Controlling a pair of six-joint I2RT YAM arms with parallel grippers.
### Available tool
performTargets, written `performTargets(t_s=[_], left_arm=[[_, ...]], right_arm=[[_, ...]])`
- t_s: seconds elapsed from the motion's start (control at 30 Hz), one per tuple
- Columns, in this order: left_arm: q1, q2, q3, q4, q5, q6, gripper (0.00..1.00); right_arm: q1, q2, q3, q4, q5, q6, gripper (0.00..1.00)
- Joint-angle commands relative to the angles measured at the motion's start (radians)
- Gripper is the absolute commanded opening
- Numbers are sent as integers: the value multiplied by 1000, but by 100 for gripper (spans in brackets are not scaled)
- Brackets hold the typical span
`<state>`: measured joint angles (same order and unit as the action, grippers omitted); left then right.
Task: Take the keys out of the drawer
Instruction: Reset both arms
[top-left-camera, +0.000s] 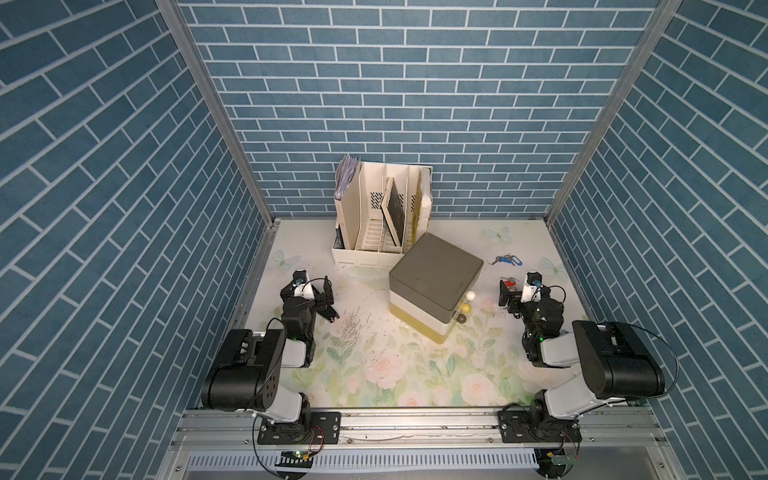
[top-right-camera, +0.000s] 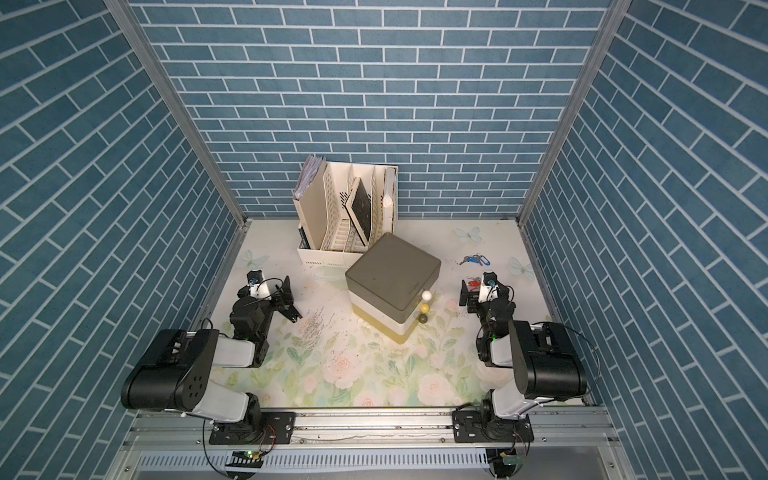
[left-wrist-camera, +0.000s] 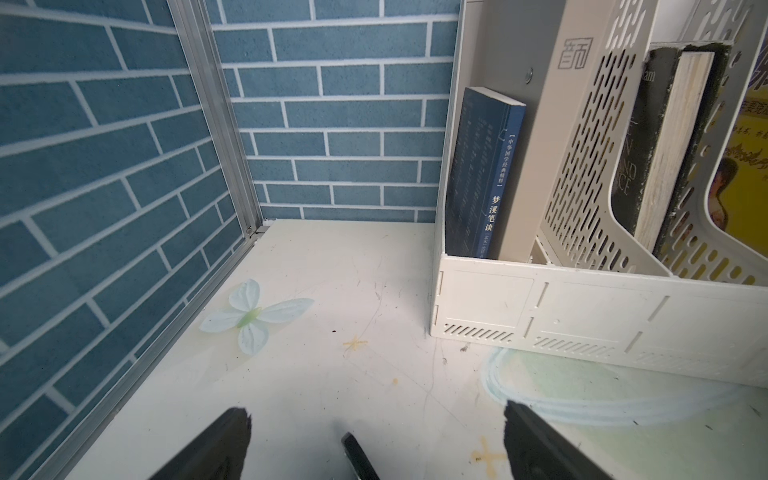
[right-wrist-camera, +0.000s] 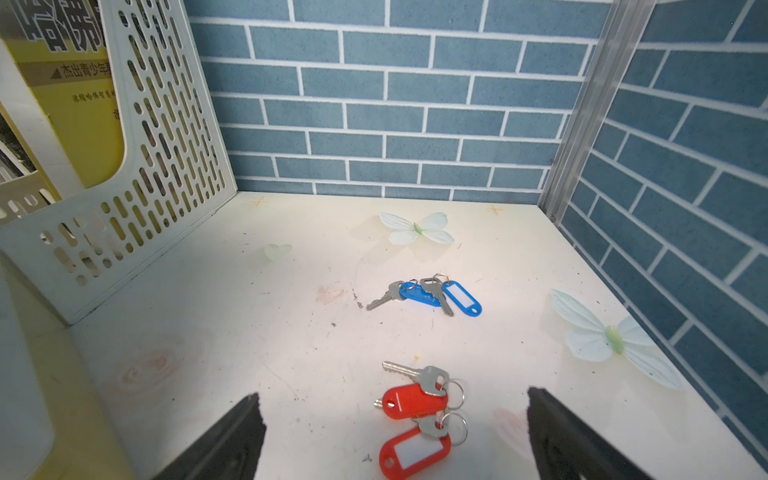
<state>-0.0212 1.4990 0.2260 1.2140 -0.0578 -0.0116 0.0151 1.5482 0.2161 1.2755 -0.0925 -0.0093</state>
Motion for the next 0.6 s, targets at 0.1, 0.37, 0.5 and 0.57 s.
performTargets(t_s=[0.1, 0.37, 0.5, 0.57], left_arm=[[-5, 3, 9, -4, -5, 1, 100], [-5, 5, 11, -4, -5, 1, 100], [-3, 5, 15, -12, -5, -1, 100], [-3, 6, 17, -14, -4, -1, 100]], right_arm=[[5, -15, 5, 7, 11, -35, 100], [5, -15, 5, 7, 11, -35, 100], [5, -15, 6, 5, 11, -35, 100], [5, -14, 6, 5, 11, -35, 100]])
